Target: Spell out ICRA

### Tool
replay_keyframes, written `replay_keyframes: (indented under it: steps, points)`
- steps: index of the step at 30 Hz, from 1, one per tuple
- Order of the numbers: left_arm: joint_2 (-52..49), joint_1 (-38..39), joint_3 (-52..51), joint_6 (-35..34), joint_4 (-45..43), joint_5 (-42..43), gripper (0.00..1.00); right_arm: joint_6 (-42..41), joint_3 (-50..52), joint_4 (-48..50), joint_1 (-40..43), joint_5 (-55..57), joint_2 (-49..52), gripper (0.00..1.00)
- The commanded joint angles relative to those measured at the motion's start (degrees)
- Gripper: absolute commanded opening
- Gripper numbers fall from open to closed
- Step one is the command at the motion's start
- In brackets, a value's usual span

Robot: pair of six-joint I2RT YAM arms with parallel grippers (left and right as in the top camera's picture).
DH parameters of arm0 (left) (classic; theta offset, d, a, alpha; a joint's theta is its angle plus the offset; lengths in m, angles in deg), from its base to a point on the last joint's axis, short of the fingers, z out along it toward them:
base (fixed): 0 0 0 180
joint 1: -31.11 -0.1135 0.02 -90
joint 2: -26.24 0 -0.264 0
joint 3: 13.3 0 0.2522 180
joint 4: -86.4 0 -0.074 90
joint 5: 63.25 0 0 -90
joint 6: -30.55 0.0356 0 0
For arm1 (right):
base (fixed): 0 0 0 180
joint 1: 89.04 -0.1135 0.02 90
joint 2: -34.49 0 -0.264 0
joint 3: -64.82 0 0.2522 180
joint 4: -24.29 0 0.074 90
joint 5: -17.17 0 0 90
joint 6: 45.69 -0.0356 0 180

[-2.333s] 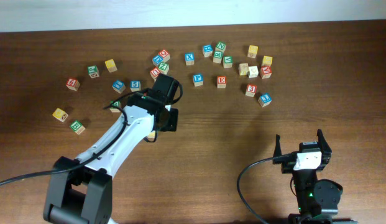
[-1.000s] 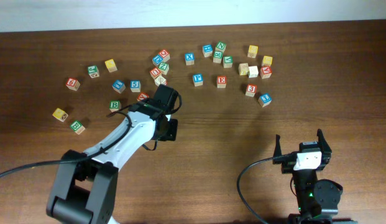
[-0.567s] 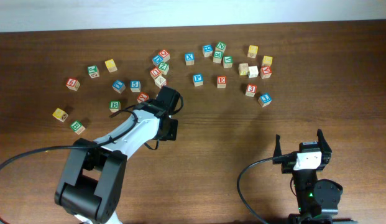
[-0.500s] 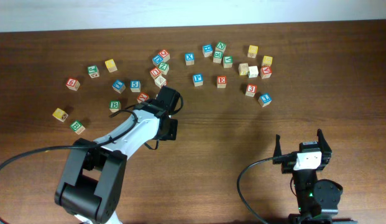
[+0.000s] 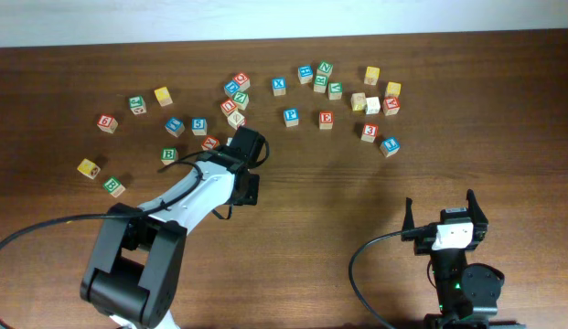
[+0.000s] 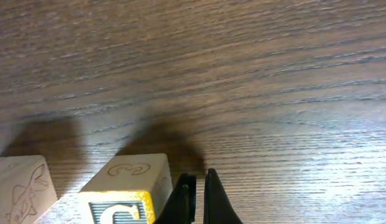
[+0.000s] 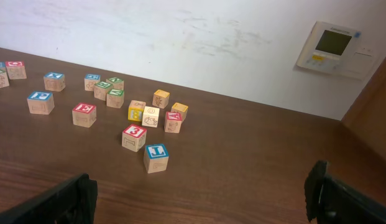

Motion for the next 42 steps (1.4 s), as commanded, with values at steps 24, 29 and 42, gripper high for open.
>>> replay_keyframes:
  steps: [24,29,42]
  points:
    - [-0.50,-4.92,-0.26,-3.04,0.66,-2.36,0.00,-0.24,0.31,-0.24,0.02,-0.50,-0.33,0.98]
    - [-0.50,-4.92,-0.26,-3.04,0.87,-3.48,0.00,-0.24,0.31,-0.24,0.02,-0.50,-0.33,0.98]
    - [-0.50,-4.92,-0.26,-3.04,1.11,-5.35,0.00,-0.24,0.31,-0.24,0.02,-0.50,-0.33,0.98]
